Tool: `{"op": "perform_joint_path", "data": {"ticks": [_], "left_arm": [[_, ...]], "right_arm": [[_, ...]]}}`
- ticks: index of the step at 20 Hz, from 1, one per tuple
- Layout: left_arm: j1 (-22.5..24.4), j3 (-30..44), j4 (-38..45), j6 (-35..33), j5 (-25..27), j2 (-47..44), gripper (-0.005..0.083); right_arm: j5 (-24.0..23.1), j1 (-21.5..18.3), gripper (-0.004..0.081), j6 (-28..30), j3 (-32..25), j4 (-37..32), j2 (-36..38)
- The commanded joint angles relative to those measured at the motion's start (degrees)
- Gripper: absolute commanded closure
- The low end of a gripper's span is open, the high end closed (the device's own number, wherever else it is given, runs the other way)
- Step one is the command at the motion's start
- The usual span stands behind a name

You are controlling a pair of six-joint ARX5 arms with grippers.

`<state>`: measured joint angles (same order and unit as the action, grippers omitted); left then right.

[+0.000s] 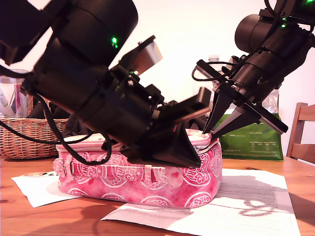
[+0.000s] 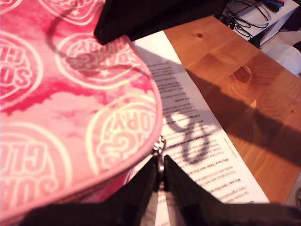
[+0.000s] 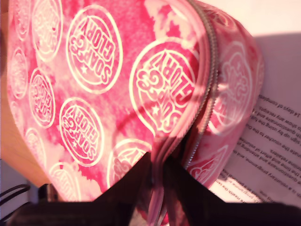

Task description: Open the zipper in the zip bag in front of you

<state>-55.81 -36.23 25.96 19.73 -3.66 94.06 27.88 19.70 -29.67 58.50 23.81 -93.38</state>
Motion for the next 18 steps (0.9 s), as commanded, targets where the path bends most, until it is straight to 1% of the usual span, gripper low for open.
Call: {"op": "perform_joint_path", "data": {"ticks": [1, 4, 10, 14, 18], "left_arm": [[-1.29, 0.50, -1.36, 2.08, -2.16, -1.46, 0.0793], [-1.29, 0.50, -2.47, 2.34, -2.08, -3.26, 0.0793], [-0.90, 0.50, -6.97, 2.34, -1.68, -5.27, 0.0793], [-0.81, 0.50, -8.37, 2.25, -1.44, -5.38, 0.0793], [-0.28, 0.50, -11.10, 1.46, -1.22, -6.29, 0.0793]], "right_arm": [[-2.84, -0.33, 0.0783, 1.40, -0.26, -0.94, 0.04], [-4.96, -0.50, 0.0783, 2.89, -0.26, 0.04, 0.04], [-6.36, -1.38, 0.0783, 4.37, -0.26, 1.05, 0.04], [-7.37, -1.90, 0.0783, 5.53, -0.26, 1.53, 0.04], [-9.38, -2.27, 0.0783, 6.34, -0.26, 2.29, 0.04]]}}
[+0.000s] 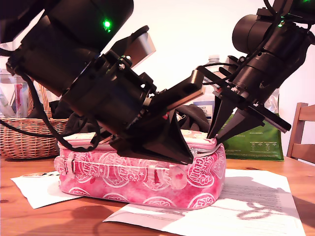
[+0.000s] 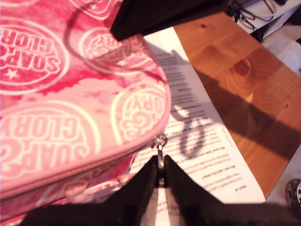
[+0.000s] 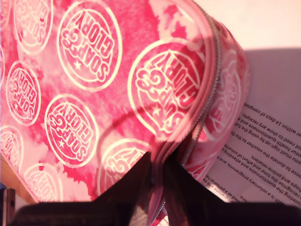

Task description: Open the zipper in the zip bag in front of you

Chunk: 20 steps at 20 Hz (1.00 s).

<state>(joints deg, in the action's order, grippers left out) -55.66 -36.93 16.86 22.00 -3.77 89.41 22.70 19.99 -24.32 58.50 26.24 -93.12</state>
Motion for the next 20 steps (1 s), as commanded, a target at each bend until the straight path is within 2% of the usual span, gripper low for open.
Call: {"op": "perform_joint_path", "data": {"ticks": [1, 9, 15, 20], "left_arm": [[-0.15, 1.20, -2.71, -1.07, -0.85, -2.08, 0.0793], [3.72, 1.20, -8.90, -4.55, -0.22, -6.64, 0.0793], [4.28, 1.20, -13.90, -7.06, 1.31, -6.71, 0.0793], [5.81, 1.20, -14.97, -8.13, 2.12, -6.71, 0.0793]], "right_arm": [[-4.28, -2.56, 0.0783, 1.38, -0.26, -0.17, -0.22], [-5.35, -3.19, 0.0783, 1.79, -0.26, -0.13, -0.22], [-5.77, -3.26, 0.0783, 2.29, -0.26, -0.13, -0.22], [-8.24, -3.32, 0.0783, 3.80, -0.26, 0.79, -0.22]]}}
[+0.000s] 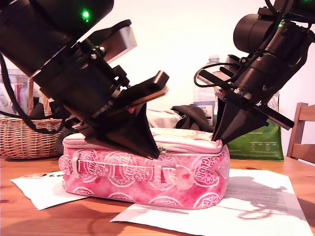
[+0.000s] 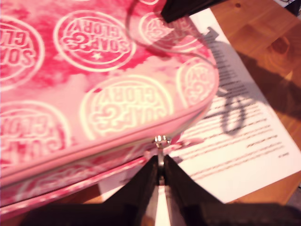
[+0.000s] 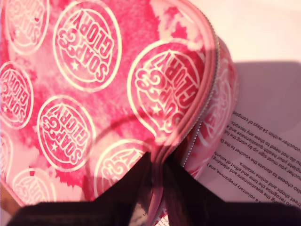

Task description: Open the zipper in the zip bag in front of you

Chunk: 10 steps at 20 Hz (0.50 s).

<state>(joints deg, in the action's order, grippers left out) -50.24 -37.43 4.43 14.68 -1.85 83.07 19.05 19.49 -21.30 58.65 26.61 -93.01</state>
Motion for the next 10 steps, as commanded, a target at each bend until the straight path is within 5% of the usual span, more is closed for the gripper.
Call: {"op": "perform_joint_path", "data": {"ticks": [1, 10], "left_arm": [[0.68, 1.70, -3.32, -1.33, 0.72, -0.37, 0.0793], [4.85, 1.70, -7.63, -6.29, 1.51, -0.37, 0.0793]], "right_arm": [[-4.63, -3.10, 0.0783, 0.96, -0.42, 0.50, -0.33], [-4.72, -4.68, 0.0783, 2.08, -0.42, 1.20, -0.33]]}}
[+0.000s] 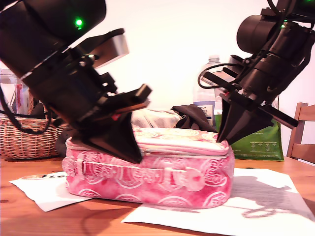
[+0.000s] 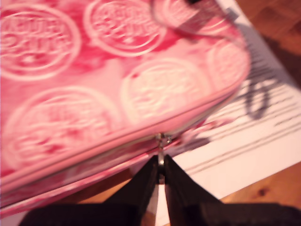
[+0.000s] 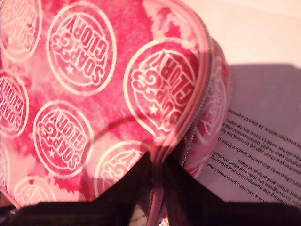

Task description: Open the zipper in the zip bag in front of you

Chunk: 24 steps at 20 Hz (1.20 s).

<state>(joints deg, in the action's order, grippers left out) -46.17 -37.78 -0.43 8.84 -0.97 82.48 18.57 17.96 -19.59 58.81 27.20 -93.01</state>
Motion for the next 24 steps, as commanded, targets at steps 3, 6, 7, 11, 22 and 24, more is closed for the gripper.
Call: {"op": "perform_joint_path", "data": {"ticks": [3, 6, 7, 11, 22, 24], "left_arm": [[2.38, 2.05, -3.21, -1.68, 0.76, 0.22, 0.0793], [4.42, 2.05, -4.15, -4.17, 1.99, 0.22, 0.0793], [5.22, 2.05, -4.52, -4.92, 2.14, 0.22, 0.0793], [8.92, 2.05, -4.74, -6.64, 2.12, 0.22, 0.0793], [20.33, 2.05, -5.88, -13.46, 2.45, 0.22, 0.0793], [21.81, 2.05, -5.64, -13.33, -0.42, -0.07, 0.0793]], "right_arm": [[-4.28, -3.13, 0.0783, 0.55, -0.57, 0.61, -0.33], [-4.76, -3.15, 0.0783, 0.61, -0.57, 0.66, -0.33], [-5.31, -3.15, 0.0783, 1.05, -0.57, 0.81, -0.33], [-5.70, -3.15, 0.0783, 1.64, -0.57, 1.36, -0.33], [-6.10, -4.20, 0.0783, 2.27, -0.57, 1.92, -0.33], [-5.62, -4.22, 0.0783, 3.19, -0.57, 1.79, -0.33]]}}
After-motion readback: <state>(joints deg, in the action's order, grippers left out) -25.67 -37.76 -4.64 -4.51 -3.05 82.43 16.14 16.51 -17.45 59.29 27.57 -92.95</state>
